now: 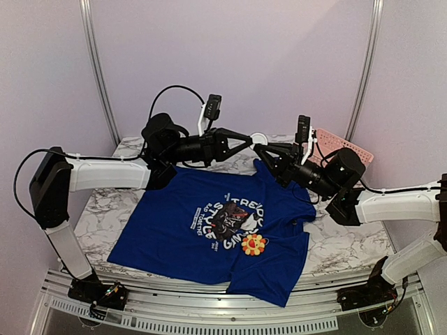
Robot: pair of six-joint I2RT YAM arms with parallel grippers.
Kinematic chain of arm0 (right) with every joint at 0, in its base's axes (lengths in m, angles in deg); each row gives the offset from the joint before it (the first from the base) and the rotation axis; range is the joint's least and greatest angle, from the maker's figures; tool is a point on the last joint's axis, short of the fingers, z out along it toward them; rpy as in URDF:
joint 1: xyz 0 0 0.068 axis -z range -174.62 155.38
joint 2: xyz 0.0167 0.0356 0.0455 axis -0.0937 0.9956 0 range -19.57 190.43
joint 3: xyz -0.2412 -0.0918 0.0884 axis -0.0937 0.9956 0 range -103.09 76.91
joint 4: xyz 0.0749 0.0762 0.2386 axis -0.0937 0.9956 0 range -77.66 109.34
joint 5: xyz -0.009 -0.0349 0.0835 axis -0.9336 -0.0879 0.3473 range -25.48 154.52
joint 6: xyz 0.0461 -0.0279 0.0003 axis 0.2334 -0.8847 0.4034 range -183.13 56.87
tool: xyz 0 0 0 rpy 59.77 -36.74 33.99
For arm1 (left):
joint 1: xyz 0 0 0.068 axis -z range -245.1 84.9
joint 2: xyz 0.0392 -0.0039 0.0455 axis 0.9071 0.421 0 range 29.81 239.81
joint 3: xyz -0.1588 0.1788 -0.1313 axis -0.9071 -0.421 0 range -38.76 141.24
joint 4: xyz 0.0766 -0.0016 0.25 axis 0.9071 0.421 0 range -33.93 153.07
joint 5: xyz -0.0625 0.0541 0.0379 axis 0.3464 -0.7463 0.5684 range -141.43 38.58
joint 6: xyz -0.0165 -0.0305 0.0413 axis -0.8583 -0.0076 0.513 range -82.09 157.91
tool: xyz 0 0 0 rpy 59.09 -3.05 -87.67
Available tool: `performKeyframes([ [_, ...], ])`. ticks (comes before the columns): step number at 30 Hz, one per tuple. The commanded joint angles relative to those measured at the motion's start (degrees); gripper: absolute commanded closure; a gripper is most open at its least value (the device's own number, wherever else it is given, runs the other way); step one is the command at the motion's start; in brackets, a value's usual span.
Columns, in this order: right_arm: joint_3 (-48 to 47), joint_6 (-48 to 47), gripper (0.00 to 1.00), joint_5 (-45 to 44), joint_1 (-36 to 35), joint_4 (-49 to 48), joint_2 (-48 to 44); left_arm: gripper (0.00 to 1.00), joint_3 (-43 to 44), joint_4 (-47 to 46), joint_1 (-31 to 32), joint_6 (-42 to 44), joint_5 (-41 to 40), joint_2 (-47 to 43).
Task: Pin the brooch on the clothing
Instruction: Pass from the left arm to the right, then pass from the right arm to the left
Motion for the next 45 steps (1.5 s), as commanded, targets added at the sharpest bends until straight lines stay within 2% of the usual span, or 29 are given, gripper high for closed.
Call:
performKeyframes([
  [1,0.22,-1.52,0.90,0.94,-0.17,0.67,-0.67,1.00,0.05,-0.89,0.84,-0.22,-0.04,1.15],
  [5,0.30,-1.57,0.97,0.76,-0.22,1.35,-1.17,1.00,0.18,-0.53,0.84,-0.11,-0.03,1.37],
  [8,-0.10,-2.02,1.00,0.25,-0.23,5.53,-2.01,0.99,-0.08,0.16,0.80,0.53,0.27,1.37],
  [9,-0.24,-2.62,1.00,0.35,-0.19,7.68,-2.57,0.90,-0.21,0.77,0.71,1.08,1.00,1.21],
  [11,-0.52,-3.76,1.00,1.22,0.05,13.55,-4.39,0.65,-0.62,2.01,0.31,2.89,3.33,0.90],
  [13,-0.93,-5.00,1.00,3.18,0.60,21.28,-6.74,0.48,-1.35,3.52,-0.70,5.18,5.93,0.07],
  [15,-1.92,-6.43,1.00,3.41,0.82,32.08,-9.89,0.40,-1.95,7.18,-1.99,9.03,8.49,-1.07],
  [17,-3.87,-8.47,1.00,2.38,0.86,43.40,-12.10,0.37,-1.68,13.68,-3.35,14.17,10.03,-2.10],
  [21,-9.52,-11.09,1.00,2.43,0.78,58.48,-11.69,0.37,0.78,32.77,-3.54,27.98,7.42,-2.91],
  [25,-15.41,-14.24,1.00,0.60,0.53,70.24,-8.20,0.40,2.40,44.87,-3.04,39.76,3.15,-3.60],
  [30,-19.10,-18.56,1.00,2.93,-0.05,74.27,-3.68,0.41,6.08,63.65,-2.30,56.36,0.50,-3.60],
  [33,-20.55,-20.35,1.00,6.40,-0.23,75.14,-1.50,0.47,7.81,74.26,-0.82,66.59,-2.84,-3.32],
  [38,-21.70,-23.56,1.00,9.99,-0.97,74.75,1.21,0.60,7.55,74.80,-0.29,66.13,-3.08,-3.87],
  [45,-22.51,-24.23,1.00,11.99,-1.45,72.43,3.31,0.67,6.47,68.97,0.84,59.05,-1.06,-3.14],
])
